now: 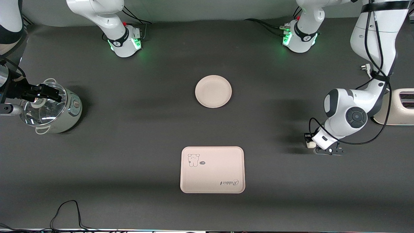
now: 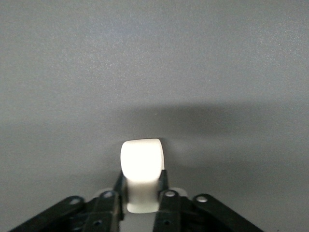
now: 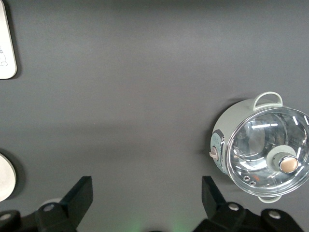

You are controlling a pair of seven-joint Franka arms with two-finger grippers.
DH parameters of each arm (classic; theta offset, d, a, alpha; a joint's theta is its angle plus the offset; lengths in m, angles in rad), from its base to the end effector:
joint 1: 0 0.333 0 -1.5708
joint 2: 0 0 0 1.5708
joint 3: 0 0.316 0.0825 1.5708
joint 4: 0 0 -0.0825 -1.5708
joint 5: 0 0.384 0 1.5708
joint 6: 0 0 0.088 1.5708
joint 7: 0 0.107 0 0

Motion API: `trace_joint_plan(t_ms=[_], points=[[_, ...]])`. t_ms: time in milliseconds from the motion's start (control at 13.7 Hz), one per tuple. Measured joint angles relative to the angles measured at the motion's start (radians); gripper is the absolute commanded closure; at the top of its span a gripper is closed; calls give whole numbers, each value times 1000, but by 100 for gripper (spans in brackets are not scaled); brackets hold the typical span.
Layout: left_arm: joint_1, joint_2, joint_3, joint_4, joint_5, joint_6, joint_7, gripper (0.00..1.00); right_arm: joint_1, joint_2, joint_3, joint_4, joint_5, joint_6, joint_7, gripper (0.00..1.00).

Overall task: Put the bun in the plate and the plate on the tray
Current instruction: 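Close the left gripper on the white bun, then carry the bun with the left gripper over the white plate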

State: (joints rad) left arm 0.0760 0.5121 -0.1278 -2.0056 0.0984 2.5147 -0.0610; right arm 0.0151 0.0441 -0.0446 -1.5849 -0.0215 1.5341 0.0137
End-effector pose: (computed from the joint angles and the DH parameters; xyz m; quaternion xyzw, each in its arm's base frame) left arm 0.6055 -0.0307 0.1997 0.9996 -0.0271 0.0014 0.0024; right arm 0.5617 -0.0184 0.5903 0.9986 -0.0215 -0.0475 0.0114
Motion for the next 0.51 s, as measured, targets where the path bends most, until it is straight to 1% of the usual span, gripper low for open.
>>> trace_joint_plan(t_ms=[364, 510], points=[[0, -16, -2, 9, 1, -14, 0, 79, 0, 0, 0, 0, 0, 0, 0, 0], [-1, -59, -10, 29, 1, -89, 0, 79, 0, 0, 0, 0, 0, 0, 0, 0]])
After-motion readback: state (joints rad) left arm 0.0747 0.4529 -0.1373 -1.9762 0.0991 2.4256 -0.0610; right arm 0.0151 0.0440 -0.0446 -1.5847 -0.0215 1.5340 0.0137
